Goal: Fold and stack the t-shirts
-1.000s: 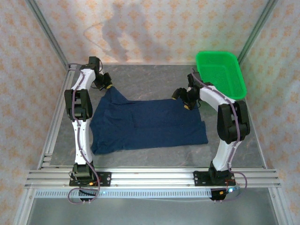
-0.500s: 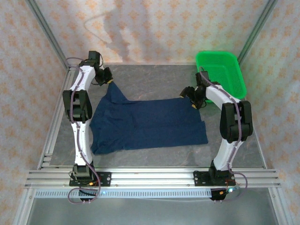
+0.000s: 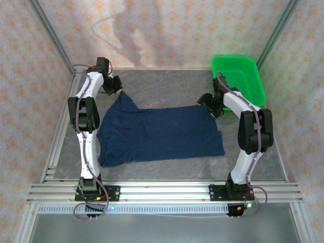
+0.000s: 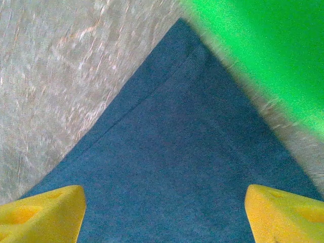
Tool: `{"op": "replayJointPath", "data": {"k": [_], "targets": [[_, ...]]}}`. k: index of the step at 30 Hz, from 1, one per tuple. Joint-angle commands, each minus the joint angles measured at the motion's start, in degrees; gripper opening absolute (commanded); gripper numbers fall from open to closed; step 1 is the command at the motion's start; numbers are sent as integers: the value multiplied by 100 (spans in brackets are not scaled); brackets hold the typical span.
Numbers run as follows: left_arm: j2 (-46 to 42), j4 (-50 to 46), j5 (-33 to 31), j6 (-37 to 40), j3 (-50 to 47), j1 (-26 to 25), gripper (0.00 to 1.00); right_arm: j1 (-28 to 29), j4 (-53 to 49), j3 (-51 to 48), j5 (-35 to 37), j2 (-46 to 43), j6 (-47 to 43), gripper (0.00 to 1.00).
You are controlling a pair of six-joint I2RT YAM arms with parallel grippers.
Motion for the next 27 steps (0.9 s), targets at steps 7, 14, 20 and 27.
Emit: {"op": "replayJointPath", "data": {"k": [7,14,20,27], "targets": [[-764,-58,255,-292,-377,-44,0,-205,-222,1074,338,639,162,75],[-983,-110,295,-297,-455,-47,0,-38,-601,1793,550,1166,-33,69],[-1091,-123,311,-297,-485,-47,0,296,-1432,2515,1448,1644,-364,65],[-1176,-178,278,-296,-555,-29,0,373,-1948,3050,1947,2279,-465,58]]}}
